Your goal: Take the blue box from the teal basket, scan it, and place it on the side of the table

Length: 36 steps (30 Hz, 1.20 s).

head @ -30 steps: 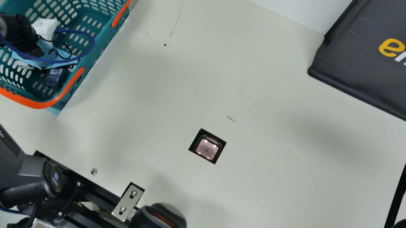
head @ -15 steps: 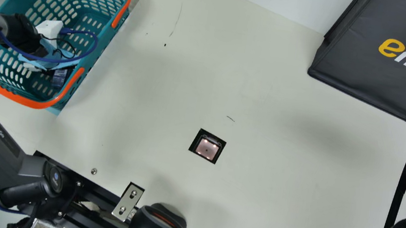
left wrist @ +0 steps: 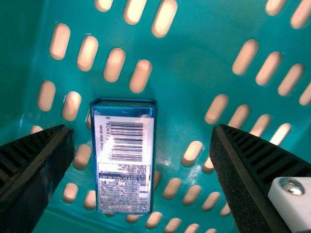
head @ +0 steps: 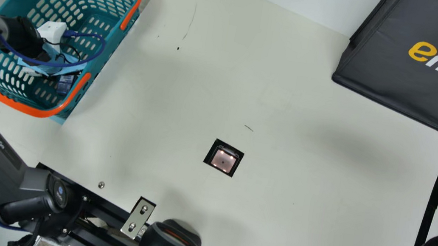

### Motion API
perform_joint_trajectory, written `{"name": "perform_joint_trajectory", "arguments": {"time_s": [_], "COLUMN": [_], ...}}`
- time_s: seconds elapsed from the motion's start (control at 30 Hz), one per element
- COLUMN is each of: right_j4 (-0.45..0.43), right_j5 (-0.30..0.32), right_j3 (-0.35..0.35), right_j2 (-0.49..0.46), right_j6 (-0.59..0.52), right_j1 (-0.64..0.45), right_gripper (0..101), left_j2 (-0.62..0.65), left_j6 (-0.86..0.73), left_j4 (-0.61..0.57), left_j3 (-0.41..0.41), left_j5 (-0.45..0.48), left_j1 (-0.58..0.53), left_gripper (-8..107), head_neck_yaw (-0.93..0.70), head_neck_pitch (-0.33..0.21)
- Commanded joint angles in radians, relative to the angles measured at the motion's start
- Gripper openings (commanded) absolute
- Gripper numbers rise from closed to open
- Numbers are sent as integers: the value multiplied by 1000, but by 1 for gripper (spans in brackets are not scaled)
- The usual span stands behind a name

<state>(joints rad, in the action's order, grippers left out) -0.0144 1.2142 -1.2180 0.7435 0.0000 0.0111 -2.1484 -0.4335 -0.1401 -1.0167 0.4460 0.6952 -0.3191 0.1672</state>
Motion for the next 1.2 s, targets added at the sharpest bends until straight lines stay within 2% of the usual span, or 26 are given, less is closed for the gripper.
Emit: {"name": "perform_joint_trajectory", "arguments": {"time_s": [0.0, 0.2, 0.7, 1.17], "right_j4": [0, 0, 0, 0], "right_j5": [0, 0, 0, 0], "right_j3": [0, 0, 0, 0], "right_j2": [0, 0, 0, 0], "right_j6": [0, 0, 0, 0], "right_j1": [0, 0, 0, 0], "right_gripper": [95, 95, 95, 95], "left_j2": [-4, -9, -23, -16], "left_j6": [3, 12, 22, 8], "left_j4": [7, 17, 21, 1], "left_j3": [2, 2, -5, -18], "left_j5": [-5, -14, -27, -20], "left_j1": [2, -3, -9, -3], "left_gripper": [90, 90, -8, -8], "head_neck_yaw": [-2, -2, -2, -2], "head_neck_pitch": [-29, -29, -29, -29]}}
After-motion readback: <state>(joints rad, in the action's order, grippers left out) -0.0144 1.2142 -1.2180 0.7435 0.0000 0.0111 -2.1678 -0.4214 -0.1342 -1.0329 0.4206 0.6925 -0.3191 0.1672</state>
